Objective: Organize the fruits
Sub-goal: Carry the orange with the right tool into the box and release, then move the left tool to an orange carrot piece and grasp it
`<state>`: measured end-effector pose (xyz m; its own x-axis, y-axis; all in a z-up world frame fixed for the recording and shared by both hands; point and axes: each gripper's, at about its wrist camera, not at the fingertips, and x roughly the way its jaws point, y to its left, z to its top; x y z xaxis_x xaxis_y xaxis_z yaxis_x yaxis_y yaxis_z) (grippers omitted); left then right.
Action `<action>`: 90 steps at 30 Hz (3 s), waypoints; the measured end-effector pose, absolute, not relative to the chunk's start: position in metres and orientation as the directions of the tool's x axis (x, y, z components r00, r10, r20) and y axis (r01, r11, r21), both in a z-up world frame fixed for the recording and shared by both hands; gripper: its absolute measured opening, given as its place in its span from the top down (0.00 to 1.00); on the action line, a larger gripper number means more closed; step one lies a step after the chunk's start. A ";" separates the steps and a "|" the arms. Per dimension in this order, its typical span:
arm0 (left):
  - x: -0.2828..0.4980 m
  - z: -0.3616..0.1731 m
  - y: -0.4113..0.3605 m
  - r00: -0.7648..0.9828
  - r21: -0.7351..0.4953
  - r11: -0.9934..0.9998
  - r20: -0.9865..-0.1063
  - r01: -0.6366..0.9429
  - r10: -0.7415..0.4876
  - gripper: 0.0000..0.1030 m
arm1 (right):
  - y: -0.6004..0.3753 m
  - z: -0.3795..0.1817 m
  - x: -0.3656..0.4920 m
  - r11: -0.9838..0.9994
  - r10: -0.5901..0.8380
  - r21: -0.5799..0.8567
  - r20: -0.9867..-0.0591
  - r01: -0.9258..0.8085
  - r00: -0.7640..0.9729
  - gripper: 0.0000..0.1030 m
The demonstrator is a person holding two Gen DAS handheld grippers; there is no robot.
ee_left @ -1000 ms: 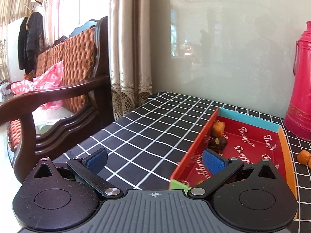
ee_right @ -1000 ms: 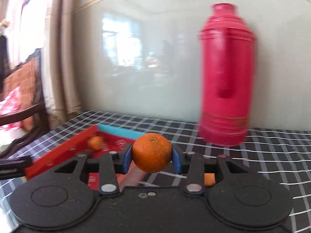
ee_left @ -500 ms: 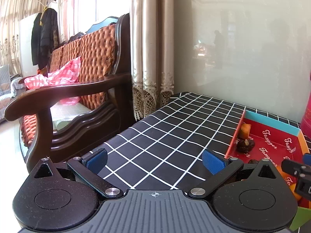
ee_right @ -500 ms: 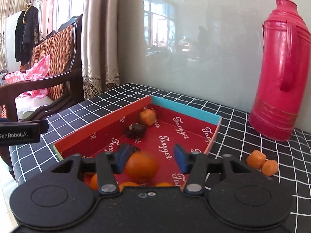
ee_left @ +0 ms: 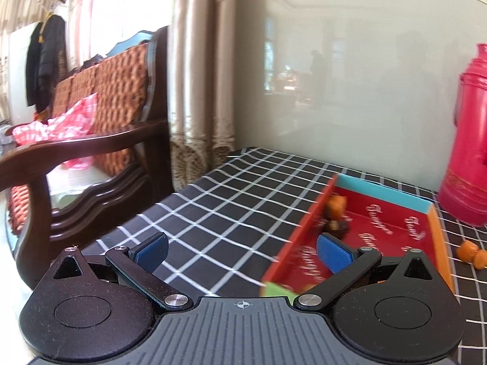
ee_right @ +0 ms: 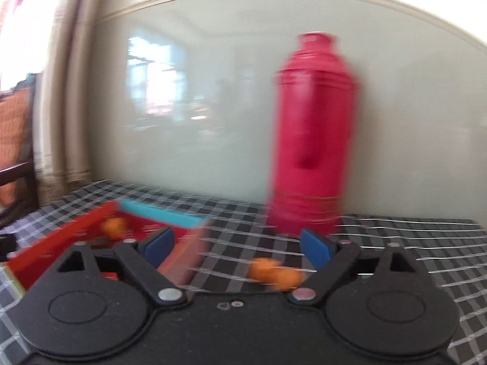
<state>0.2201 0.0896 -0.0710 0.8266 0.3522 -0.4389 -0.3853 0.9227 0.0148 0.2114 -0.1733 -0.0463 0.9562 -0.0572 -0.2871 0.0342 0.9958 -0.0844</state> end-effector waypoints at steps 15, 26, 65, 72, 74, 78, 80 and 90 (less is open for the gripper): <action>0.238 -0.068 -0.028 0.907 0.069 0.990 -0.398 -0.121 0.138 0.00 | -0.285 -0.058 0.178 0.893 -0.446 -0.084 -0.295 0.442 0.845 0.06; 0.255 -0.083 -0.113 0.900 0.109 0.988 -0.434 0.106 -0.049 0.01 | -0.338 -0.063 0.164 0.861 -0.483 -0.001 -0.320 0.509 0.815 0.06; 0.321 -0.120 -0.211 0.808 0.098 0.950 -0.556 0.296 -0.194 0.31 | -0.347 -0.061 0.173 0.871 -0.442 0.055 -0.341 0.487 0.829 0.06; 0.333 -0.127 -0.213 0.783 0.086 0.946 -0.588 0.312 -0.205 0.31 | -0.354 -0.062 0.172 0.826 -0.517 0.038 -0.347 0.563 0.783 0.06; 0.336 -0.127 -0.217 0.783 0.093 0.944 -0.587 0.318 -0.206 0.31 | -0.356 -0.063 0.171 0.815 -0.533 0.033 -0.345 0.578 0.772 0.06; 0.340 -0.126 -0.218 0.781 0.084 0.944 -0.588 0.320 -0.212 0.31 | -0.358 -0.065 0.171 0.811 -0.535 0.038 -0.354 0.584 0.767 0.06; 0.340 -0.126 -0.217 0.783 0.080 0.944 -0.584 0.319 -0.215 0.51 | -0.357 -0.066 0.171 0.814 -0.531 0.039 -0.354 0.579 0.770 0.06; 0.334 -0.123 -0.218 0.802 0.087 0.942 -0.555 0.323 -0.223 0.71 | -0.354 -0.066 0.177 0.831 -0.507 0.037 -0.358 0.555 0.784 0.06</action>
